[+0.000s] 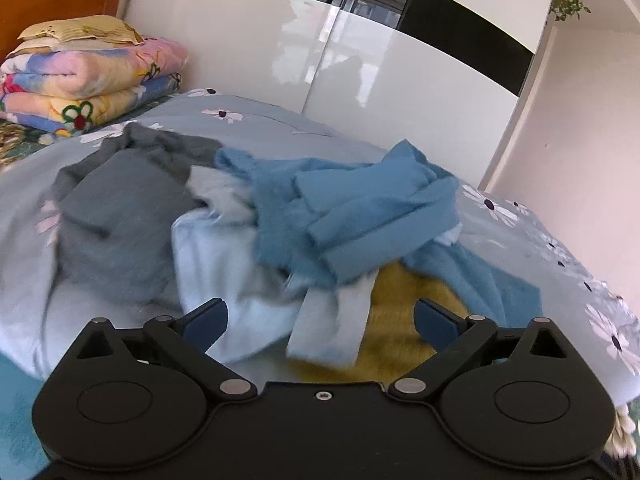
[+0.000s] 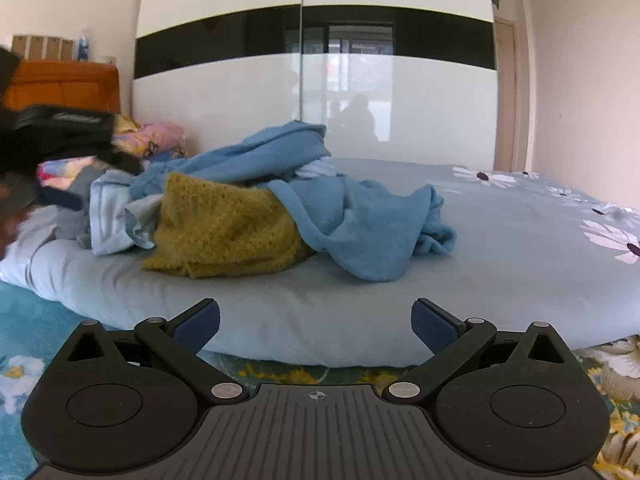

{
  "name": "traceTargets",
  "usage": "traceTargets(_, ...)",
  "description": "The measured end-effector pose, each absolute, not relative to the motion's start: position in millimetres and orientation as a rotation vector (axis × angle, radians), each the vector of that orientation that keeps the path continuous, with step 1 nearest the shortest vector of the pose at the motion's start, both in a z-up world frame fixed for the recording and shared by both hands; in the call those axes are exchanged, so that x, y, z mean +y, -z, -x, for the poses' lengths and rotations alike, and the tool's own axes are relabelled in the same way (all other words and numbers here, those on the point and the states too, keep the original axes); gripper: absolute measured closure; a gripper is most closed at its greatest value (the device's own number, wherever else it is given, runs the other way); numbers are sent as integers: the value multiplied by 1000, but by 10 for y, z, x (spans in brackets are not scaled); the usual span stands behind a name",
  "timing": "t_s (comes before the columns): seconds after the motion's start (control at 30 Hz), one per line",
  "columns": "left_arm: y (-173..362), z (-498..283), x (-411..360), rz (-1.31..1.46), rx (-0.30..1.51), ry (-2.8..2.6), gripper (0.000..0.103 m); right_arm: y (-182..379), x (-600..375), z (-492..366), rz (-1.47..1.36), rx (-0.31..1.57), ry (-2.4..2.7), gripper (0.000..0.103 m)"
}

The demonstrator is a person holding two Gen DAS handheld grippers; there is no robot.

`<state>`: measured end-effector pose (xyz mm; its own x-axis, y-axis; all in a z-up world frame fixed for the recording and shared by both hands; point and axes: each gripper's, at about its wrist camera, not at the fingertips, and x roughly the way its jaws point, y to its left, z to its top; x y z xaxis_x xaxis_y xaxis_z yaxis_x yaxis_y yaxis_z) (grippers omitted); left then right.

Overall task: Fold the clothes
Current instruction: 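Reach the left tool into the pile and close on the light-blue sweatpants, then hold the light-blue sweatpants waistband in the left tool and pull it free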

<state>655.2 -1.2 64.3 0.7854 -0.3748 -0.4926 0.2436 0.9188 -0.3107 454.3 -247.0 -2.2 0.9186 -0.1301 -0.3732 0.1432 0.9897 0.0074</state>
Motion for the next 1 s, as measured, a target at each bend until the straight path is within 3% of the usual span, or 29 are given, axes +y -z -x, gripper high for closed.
traceTargets(0.13, -650, -6803, -74, 319, 594, 314, 8, 18, -2448, -4522, -15, 374, 158, 0)
traceTargets(0.53, -420, -7148, -33, 516, 623, 259, 32, 58, -2449, -4513, -65, 392, 125, 0)
traceTargets(0.73, -321, -7295, -80, 584, 639, 200, 69, 66, -2432, -4479, -78, 392, 109, 0)
traceTargets(0.83, -311, -7268, -59, 617, 606, 169, 96, 80, -2458, -4481, -97, 399, 113, 0)
traceTargets(1.0, -389, -7146, -95, 570, 559, 147, 99, 83, -2491, -4478, -110, 398, 118, 0)
